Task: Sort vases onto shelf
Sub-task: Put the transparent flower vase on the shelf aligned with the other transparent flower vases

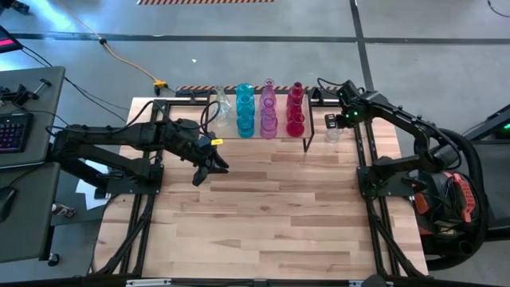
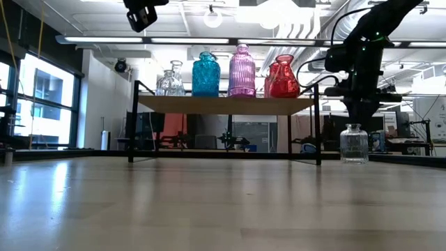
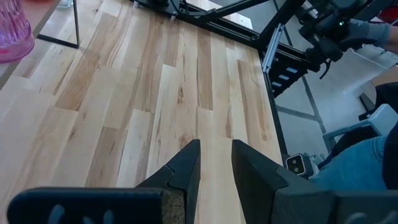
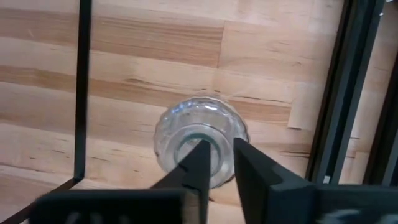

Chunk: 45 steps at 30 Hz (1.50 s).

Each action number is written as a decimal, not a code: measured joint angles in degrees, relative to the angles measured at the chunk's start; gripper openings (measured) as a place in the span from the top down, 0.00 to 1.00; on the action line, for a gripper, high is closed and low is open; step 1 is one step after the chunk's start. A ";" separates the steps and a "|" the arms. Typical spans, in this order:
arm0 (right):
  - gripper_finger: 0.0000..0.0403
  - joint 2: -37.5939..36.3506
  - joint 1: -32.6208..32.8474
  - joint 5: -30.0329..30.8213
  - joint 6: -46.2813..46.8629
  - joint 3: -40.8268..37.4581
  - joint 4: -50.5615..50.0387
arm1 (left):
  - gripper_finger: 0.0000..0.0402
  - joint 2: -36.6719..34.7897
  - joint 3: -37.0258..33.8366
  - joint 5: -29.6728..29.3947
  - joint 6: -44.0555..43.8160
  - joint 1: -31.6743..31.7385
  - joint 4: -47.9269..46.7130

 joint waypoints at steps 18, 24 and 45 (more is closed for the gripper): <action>0.99 -0.45 0.00 -1.19 -2.39 0.15 -3.89 | 0.80 0.00 0.00 0.00 0.00 0.00 0.00; 1.00 -3.64 0.00 -1.31 -3.65 -0.04 -8.30 | 0.80 0.00 0.00 0.00 0.02 0.00 0.00; 1.00 -26.24 13.46 -11.25 10.05 -0.04 -20.35 | 0.80 0.00 0.00 0.01 0.05 -0.01 0.00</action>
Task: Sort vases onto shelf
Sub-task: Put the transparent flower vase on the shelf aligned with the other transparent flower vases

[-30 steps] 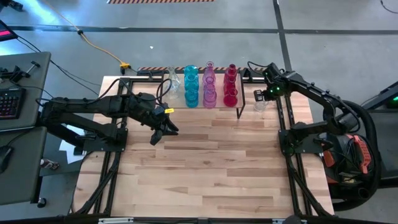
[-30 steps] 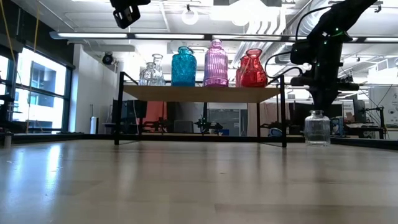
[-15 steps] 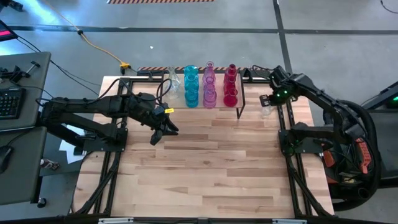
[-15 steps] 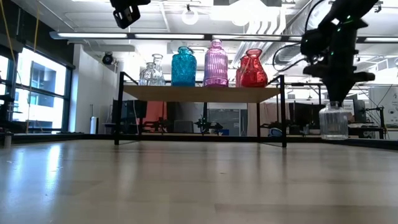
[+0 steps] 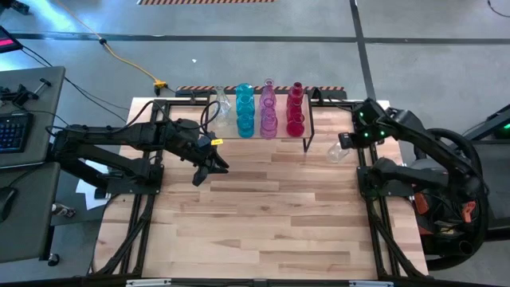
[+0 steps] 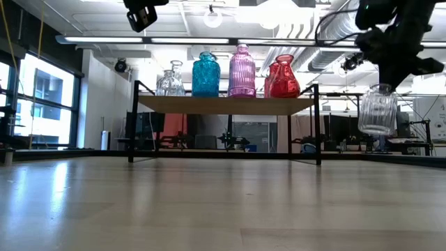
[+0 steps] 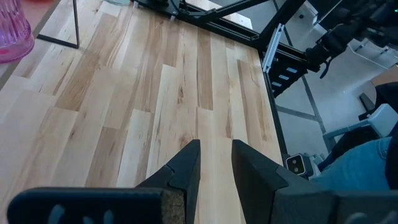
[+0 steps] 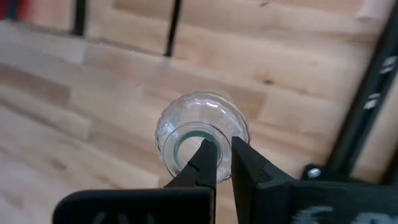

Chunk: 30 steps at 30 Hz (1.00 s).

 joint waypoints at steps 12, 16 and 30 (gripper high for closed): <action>1.00 -1.92 24.35 0.28 19.60 0.02 8.69 | 0.80 0.00 0.00 0.01 0.01 -0.01 0.00; 1.00 0.08 32.27 2.22 22.82 0.04 18.61 | 0.80 0.00 0.00 0.01 0.01 0.01 0.00; 1.00 13.64 45.12 4.43 22.47 0.07 45.67 | 0.80 0.00 0.00 0.03 0.01 -0.01 -0.02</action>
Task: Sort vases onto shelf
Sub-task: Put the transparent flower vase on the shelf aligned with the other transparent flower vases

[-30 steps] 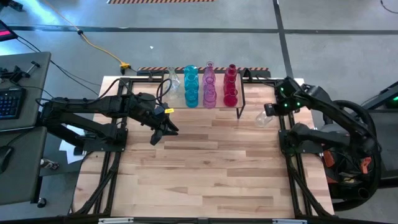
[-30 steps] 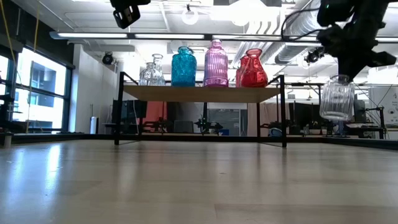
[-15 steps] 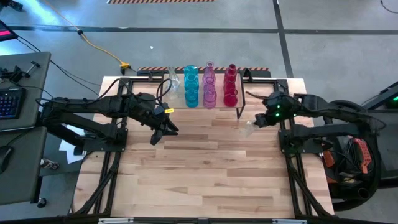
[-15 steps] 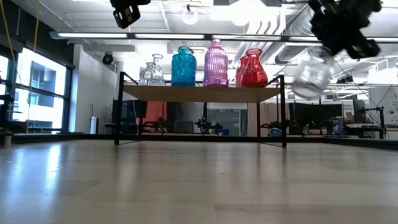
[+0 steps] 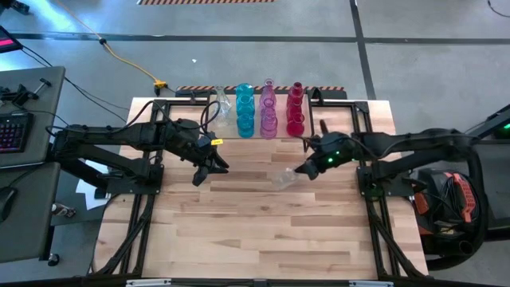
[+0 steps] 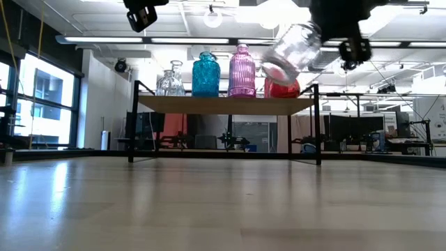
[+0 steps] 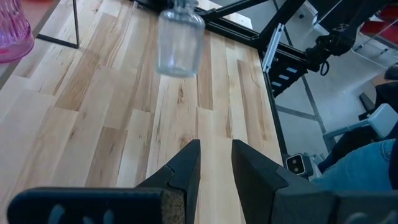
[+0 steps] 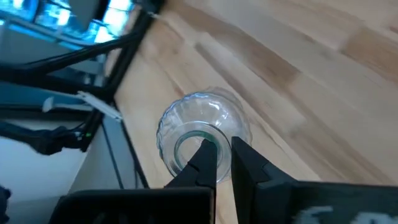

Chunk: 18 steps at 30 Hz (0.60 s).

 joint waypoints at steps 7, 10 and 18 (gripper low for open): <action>1.00 8.28 1.00 0.19 -6.74 7.41 -0.16 | 0.80 0.00 0.00 -0.02 0.00 0.00 0.00; 1.00 12.30 0.94 0.35 -11.56 13.51 -5.12 | 0.80 0.00 0.00 0.00 0.00 0.00 0.00; 1.00 24.34 -0.36 0.41 -20.05 30.70 -21.01 | 0.80 0.00 0.00 0.00 -0.02 0.02 -0.02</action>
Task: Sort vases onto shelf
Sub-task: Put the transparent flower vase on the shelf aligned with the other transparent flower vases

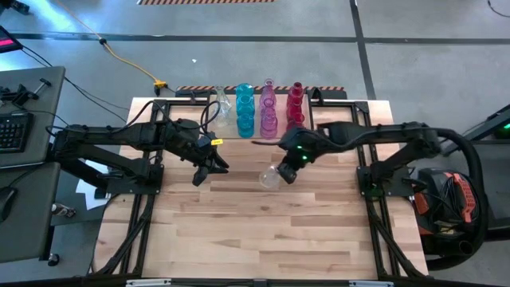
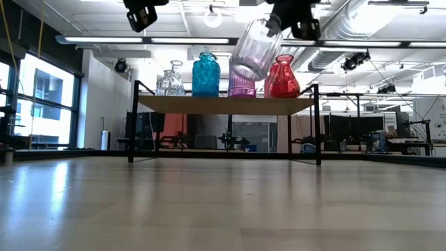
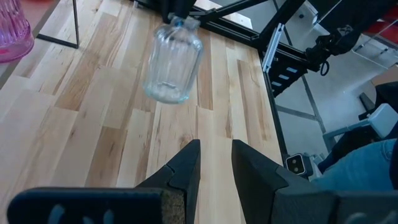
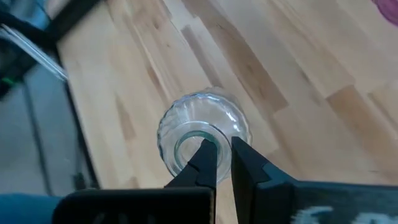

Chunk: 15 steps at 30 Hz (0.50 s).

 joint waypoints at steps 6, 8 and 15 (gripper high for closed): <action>1.00 9.91 -0.41 1.66 -6.21 11.34 -9.96 | 0.80 0.00 0.00 0.00 0.01 -0.02 0.00; 1.00 12.78 -0.38 1.70 -8.08 13.99 -10.36 | 0.80 0.00 0.00 0.00 0.01 -0.02 -0.08; 1.00 19.72 0.88 4.86 -12.65 17.12 -10.07 | 0.80 0.00 0.00 1.27 0.00 -0.44 -4.55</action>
